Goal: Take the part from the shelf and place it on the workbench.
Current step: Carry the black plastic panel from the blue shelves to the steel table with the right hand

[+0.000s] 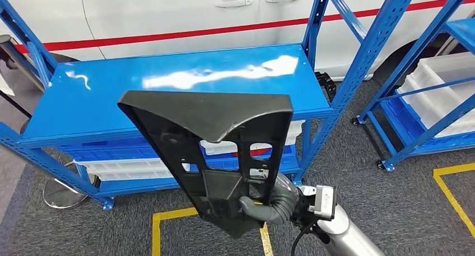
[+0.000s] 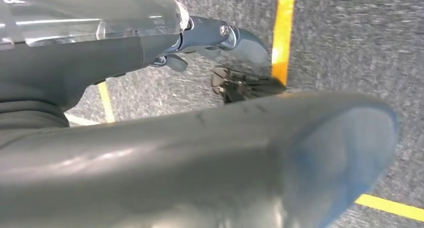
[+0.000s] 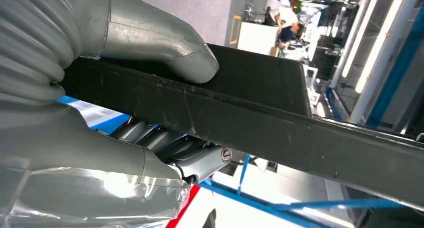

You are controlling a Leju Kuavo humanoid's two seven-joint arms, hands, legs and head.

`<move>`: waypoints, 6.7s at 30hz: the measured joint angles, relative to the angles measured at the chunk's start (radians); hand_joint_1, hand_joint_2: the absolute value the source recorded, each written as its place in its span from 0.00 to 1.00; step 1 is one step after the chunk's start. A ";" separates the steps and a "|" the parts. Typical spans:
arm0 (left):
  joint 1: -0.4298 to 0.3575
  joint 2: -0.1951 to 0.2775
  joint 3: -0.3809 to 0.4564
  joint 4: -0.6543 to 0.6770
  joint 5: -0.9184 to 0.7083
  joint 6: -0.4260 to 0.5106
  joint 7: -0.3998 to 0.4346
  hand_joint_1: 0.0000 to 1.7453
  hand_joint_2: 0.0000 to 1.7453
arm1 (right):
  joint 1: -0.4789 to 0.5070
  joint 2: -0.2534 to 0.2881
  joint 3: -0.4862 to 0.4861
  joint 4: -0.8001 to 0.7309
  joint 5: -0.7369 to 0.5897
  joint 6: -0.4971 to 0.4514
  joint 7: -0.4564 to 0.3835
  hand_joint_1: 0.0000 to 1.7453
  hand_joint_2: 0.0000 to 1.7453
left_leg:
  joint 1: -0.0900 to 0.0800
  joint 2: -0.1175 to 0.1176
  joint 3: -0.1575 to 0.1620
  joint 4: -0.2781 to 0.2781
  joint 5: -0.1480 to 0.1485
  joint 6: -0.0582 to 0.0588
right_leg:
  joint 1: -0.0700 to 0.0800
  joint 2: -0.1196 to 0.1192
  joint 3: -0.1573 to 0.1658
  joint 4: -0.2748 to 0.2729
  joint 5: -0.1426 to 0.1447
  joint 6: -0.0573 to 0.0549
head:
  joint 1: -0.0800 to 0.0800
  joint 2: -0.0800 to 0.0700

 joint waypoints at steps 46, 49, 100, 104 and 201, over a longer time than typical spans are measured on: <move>-0.014 0.013 0.046 -0.006 -0.052 0.029 0.044 0.00 0.00 | -0.165 0.100 0.168 0.099 0.070 0.122 0.053 0.92 1.00 | 0.003 -0.100 -0.067 0.033 0.014 -0.039 | -0.001 0.046 0.100 -0.080 0.024 -0.028 | 0.001 0.000; -0.015 0.012 0.049 -0.006 -0.052 0.033 0.045 0.00 0.00 | -0.180 0.111 0.176 0.106 0.067 0.123 0.052 0.92 1.00 | 0.003 -0.041 -0.118 0.137 -0.046 -0.053 | -0.004 0.007 0.106 -0.094 0.032 -0.042 | -0.006 0.000; -0.017 0.036 0.086 -0.020 -0.143 0.084 -0.057 0.00 0.00 | -0.121 0.242 0.124 0.111 0.036 0.052 -0.091 0.92 1.00 | 0.007 -0.068 -0.090 0.021 0.062 -0.015 | 0.000 0.008 0.016 0.146 -0.080 -0.008 | -0.019 0.000; -0.019 0.037 0.090 -0.020 -0.146 0.080 -0.052 0.00 0.00 | -0.124 0.243 0.125 0.108 0.040 0.056 -0.088 0.92 1.00 | 0.006 -0.117 -0.107 0.048 0.054 -0.035 | -0.011 0.079 0.101 -0.047 0.004 -0.011 | -0.019 0.000; -0.025 0.015 0.123 -0.017 -0.211 0.094 -0.056 0.00 0.00 | -0.158 0.191 0.252 0.104 0.090 -0.021 -0.089 0.92 1.00 | 0.001 -0.102 -0.120 0.082 0.024 -0.042 | -0.001 0.034 0.087 -0.068 0.025 -0.039 | -0.041 0.000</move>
